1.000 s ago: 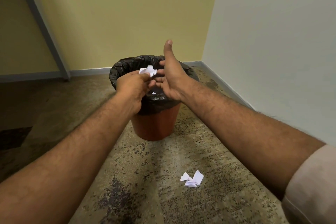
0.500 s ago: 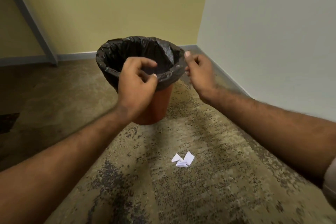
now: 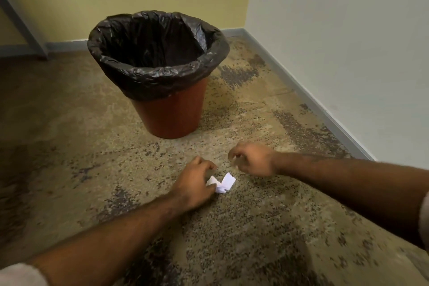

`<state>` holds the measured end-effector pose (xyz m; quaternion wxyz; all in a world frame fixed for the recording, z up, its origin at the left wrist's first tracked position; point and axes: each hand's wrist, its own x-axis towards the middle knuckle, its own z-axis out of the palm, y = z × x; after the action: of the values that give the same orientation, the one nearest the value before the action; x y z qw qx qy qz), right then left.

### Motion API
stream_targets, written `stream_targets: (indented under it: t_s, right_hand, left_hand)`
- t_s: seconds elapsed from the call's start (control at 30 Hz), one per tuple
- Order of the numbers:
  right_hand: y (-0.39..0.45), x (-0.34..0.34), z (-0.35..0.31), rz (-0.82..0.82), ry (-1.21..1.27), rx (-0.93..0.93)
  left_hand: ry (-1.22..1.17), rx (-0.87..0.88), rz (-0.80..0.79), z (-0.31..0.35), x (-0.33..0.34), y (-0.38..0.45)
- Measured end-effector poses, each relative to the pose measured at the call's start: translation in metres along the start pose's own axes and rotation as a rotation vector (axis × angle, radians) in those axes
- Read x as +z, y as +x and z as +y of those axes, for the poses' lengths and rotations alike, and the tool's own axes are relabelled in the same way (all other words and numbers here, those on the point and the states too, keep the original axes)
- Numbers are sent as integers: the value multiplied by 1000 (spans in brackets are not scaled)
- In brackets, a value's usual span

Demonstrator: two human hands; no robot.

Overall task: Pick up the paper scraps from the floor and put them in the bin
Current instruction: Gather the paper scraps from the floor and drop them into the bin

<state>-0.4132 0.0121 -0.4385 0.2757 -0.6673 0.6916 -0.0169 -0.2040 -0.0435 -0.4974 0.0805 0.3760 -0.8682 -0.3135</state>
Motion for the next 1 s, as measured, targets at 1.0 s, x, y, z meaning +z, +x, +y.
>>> stream_targets:
  t_s: [1.0]
  right_hand:
    - [3, 58, -3, -194, -234, -88]
  left_hand:
    - [28, -178, -39, -36, 17, -12]
